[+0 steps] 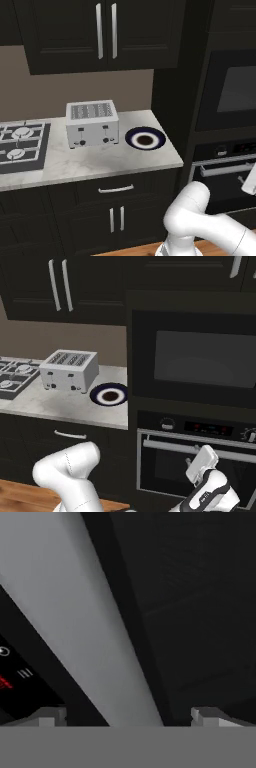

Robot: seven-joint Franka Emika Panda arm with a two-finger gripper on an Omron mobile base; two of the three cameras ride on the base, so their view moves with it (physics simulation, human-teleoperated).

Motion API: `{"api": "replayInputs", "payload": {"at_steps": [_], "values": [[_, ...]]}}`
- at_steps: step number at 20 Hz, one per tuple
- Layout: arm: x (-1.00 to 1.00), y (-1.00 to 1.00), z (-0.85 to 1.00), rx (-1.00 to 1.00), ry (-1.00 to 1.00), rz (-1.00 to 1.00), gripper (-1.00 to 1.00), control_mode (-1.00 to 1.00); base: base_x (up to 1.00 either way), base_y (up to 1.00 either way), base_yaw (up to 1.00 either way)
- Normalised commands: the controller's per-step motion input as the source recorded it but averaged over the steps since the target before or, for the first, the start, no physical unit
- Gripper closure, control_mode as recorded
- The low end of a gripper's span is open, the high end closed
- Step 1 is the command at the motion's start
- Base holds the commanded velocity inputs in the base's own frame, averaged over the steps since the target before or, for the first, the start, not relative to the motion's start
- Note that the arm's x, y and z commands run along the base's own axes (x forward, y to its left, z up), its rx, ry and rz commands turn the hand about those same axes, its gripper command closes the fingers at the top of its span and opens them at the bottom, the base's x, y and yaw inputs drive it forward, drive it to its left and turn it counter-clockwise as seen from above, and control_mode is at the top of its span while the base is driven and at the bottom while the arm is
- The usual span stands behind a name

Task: Take the fish from the oven and place it on the plate on the counter.

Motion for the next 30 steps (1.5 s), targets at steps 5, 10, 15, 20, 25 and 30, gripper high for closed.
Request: {"api": "replayInputs", "payload": {"at_steps": [5, 10, 15, 20, 25, 30], "values": [[0.37, -0.12, -0.33, 0.0, -0.07, 0.01, -1.0, -1.0, 0.0, 0.0, 0.0], [0.18, -0.04, -0.22, 0.01, -0.08, 0.0, -1.0, -1.0, 0.0, 0.0, 0.0], [0.0, 0.0, -0.01, 0.0, -0.02, 0.0, -1.0, -1.0, 0.0, 0.0, 0.0], [0.0, 0.0, 0.0, 0.0, 0.0, -0.02, 1.0, -1.0, 0.0, 0.0, 0.0], [0.0, 0.01, 0.0, 0.0, 0.05, -0.01, 1.0, -1.0, 0.0, 0.0, 0.0], [0.0, -0.02, -0.04, 0.0, 0.05, 0.0, 1.0, -1.0, 0.0, 0.0, 0.0]]}}
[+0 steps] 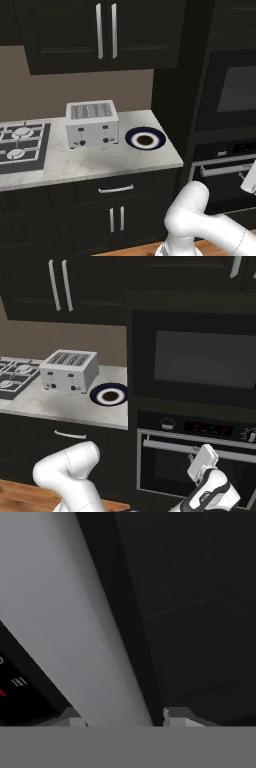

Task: Take the fish from the oven and place it on the plate on the counter.

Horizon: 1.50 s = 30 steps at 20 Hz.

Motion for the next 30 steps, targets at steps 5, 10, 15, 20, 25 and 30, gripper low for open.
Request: {"api": "replayInputs", "payload": {"at_steps": [5, 10, 15, 20, 25, 30], "values": [[-0.01, -0.09, -0.18, 0.0, 0.06, 0.0, 1.0, -1.0, 0.0, 0.0, 0.0], [-0.23, -0.2, -0.29, 0.0, 0.12, -0.03, 1.0, -1.0, 0.0, 0.0, 0.0], [-0.43, -0.27, -0.42, 0.0, 0.23, -0.06, 1.0, -1.0, 0.0, 0.0, 0.0], [-0.45, -0.3, -0.49, 0.0, 0.28, -0.06, 1.0, -1.0, 0.0, 0.0, 0.0], [-0.57, -0.34, -0.63, 0.0, 0.29, -0.06, 1.0, -1.0, 0.0, 0.0, 0.0], [-0.82, -0.4, -0.87, 0.0, 0.23, -0.07, 1.0, -1.0, 0.0, 0.0, 0.0]]}}
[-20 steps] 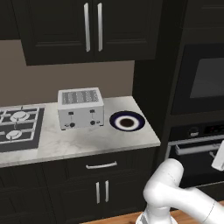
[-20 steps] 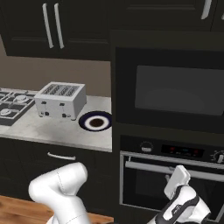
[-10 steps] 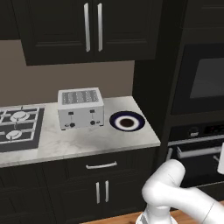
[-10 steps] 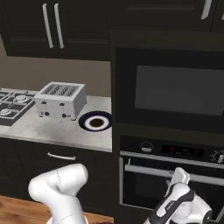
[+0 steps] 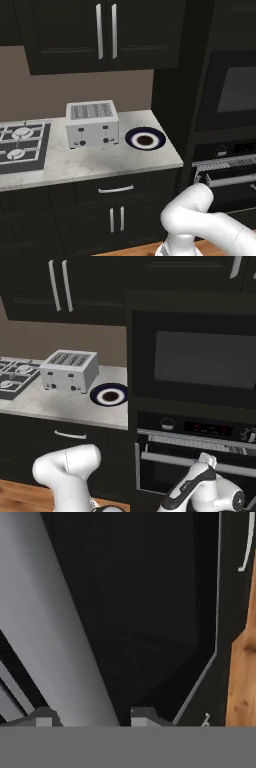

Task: Take the fish from the oven and place it on the plate on the counter.

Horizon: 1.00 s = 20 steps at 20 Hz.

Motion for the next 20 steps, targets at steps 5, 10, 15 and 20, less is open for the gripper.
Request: {"api": "replayInputs", "payload": {"at_steps": [5, 10, 15, 20], "values": [[-1.0, -0.44, -0.98, 0.0, 0.15, -0.07, 1.0, -1.0, 0.0, 0.0, 0.0], [-0.99, -0.38, -1.0, 0.0, 0.18, -0.06, 1.0, -1.0, 0.0, 0.0, 0.0], [-0.88, -0.37, -1.0, -0.02, 0.28, -0.04, 1.0, -1.0, 0.0, 0.0, 0.0], [-0.8, -0.38, -0.92, -0.03, 0.28, -0.02, 1.0, -1.0, 0.0, 0.0, 0.0]]}}
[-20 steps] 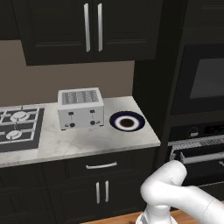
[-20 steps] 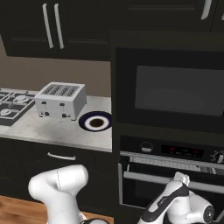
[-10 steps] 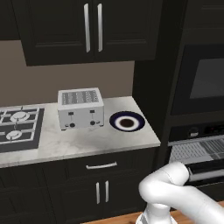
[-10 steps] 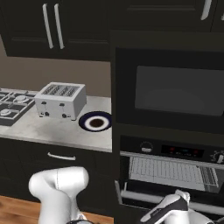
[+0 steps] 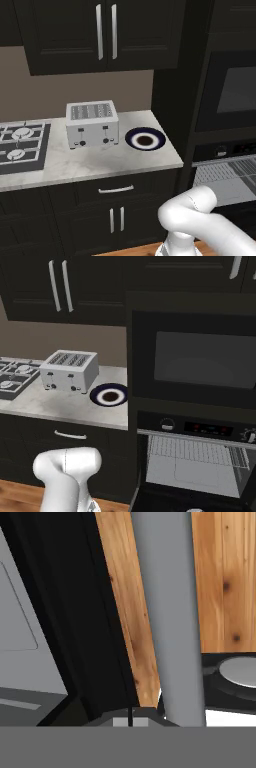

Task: Take the fish from the oven and place it on the plate on the counter.

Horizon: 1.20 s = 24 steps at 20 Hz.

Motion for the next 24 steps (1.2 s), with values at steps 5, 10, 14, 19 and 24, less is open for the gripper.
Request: {"api": "replayInputs", "payload": {"at_steps": [5, 10, 14, 19, 24], "values": [[-0.48, -0.17, 0.15, 0.0, 0.04, -0.02, 1.0, -1.0, 0.0, 0.0, 0.0], [-0.44, -0.04, 0.65, 0.0, 0.0, 0.0, 1.0, -1.0, 0.0, 0.0, 0.0], [-0.48, -0.04, 0.96, 0.01, -0.08, 0.0, 1.0, -1.0, 0.0, 0.0, 0.0], [-0.34, 0.0, 1.0, 0.0, -0.06, 0.01, 1.0, -1.0, 0.0, 0.0, 0.0], [-0.07, 0.09, 1.0, 0.0, 0.0, 0.08, 1.0, -1.0, 0.0, 0.0, 0.0]]}}
